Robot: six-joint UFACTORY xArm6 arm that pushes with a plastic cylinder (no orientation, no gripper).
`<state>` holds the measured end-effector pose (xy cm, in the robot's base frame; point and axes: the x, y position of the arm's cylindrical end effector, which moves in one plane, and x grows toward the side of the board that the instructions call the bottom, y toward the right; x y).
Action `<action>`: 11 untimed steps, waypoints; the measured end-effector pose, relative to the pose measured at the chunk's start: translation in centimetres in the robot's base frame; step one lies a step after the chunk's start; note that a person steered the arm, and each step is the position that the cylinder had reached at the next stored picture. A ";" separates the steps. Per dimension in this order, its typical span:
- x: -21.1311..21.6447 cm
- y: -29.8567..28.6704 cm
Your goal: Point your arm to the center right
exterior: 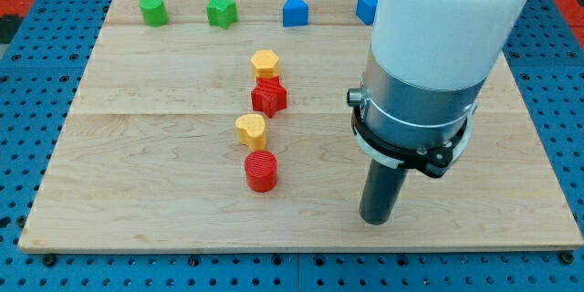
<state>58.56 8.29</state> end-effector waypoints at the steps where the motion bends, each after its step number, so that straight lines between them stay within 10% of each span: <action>1: 0.1 0.0; 6: -3.5 12.2; 11: -7.5 10.5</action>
<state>51.10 18.79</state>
